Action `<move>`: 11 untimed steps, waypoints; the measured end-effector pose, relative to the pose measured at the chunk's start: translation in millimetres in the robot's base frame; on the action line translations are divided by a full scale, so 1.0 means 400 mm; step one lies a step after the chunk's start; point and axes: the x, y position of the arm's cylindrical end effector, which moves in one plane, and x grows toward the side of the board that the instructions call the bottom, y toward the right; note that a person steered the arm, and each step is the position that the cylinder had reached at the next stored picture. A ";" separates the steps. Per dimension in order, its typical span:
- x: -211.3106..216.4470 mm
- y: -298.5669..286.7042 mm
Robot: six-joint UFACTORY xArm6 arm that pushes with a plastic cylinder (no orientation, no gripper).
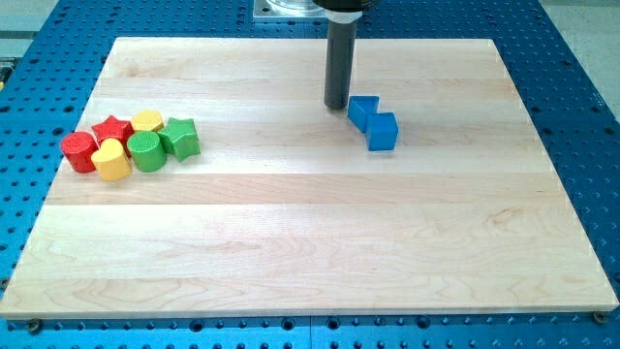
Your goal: Push the blue blocks towards the top left corner of the board
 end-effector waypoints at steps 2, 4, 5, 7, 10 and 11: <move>-0.031 0.036; -0.092 0.295; -0.001 0.351; 0.335 0.324; 0.353 0.193; 0.305 0.193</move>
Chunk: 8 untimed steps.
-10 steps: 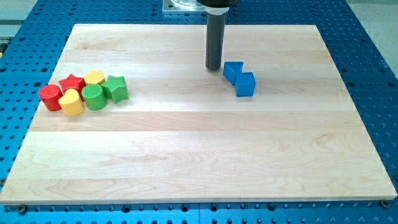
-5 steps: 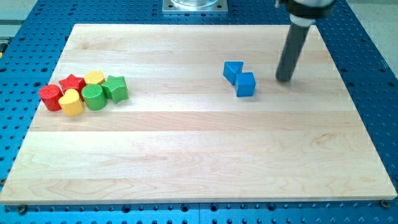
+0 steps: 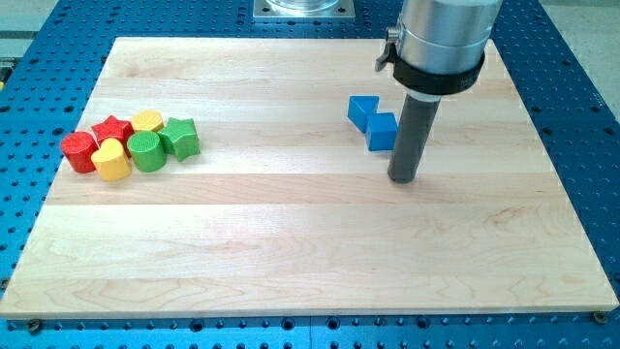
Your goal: Push the blue blocks towards the top left corner of the board
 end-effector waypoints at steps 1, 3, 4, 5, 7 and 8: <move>0.000 0.000; -0.120 0.000; -0.120 0.000; -0.131 0.000; -0.235 -0.027; -0.273 -0.089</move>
